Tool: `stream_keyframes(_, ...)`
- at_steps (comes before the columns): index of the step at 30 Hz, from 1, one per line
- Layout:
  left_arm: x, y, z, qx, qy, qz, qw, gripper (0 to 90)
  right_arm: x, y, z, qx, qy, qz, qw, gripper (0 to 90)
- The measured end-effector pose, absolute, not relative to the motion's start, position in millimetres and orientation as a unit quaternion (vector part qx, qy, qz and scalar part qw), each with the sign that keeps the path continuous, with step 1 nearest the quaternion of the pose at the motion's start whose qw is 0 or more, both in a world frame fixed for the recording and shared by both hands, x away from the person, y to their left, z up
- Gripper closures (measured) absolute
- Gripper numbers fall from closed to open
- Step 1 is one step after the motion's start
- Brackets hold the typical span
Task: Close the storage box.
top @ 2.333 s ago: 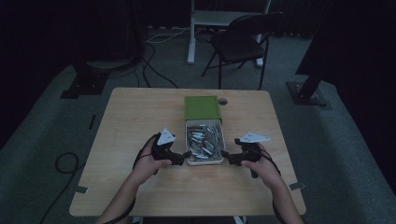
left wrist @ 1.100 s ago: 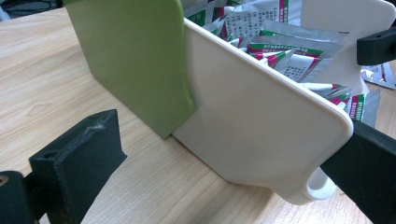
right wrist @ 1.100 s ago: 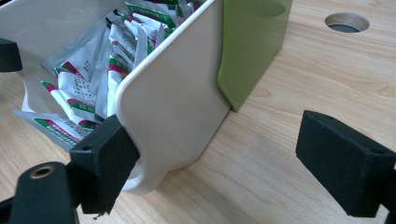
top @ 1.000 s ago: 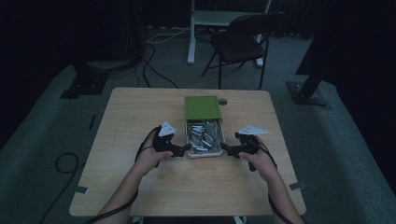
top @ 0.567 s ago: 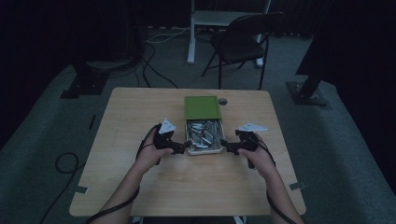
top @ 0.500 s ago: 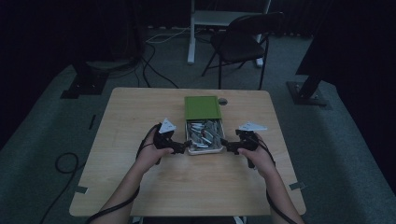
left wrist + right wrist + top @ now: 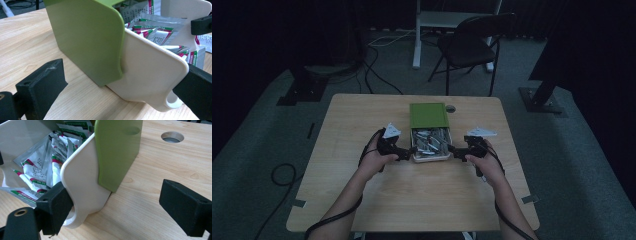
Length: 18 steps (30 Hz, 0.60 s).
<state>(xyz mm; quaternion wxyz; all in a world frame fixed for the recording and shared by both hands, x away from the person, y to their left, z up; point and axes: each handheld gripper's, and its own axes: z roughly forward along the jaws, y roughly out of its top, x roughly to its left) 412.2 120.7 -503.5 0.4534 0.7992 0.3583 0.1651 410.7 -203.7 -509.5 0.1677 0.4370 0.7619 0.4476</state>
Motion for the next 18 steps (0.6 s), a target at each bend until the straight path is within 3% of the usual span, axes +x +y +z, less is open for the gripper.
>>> stream_keyframes(18,426,120,-502,0.795,0.369,0.181,0.446,2.3,426,-199,-509,0.458,0.75,0.444,0.176,12.5)
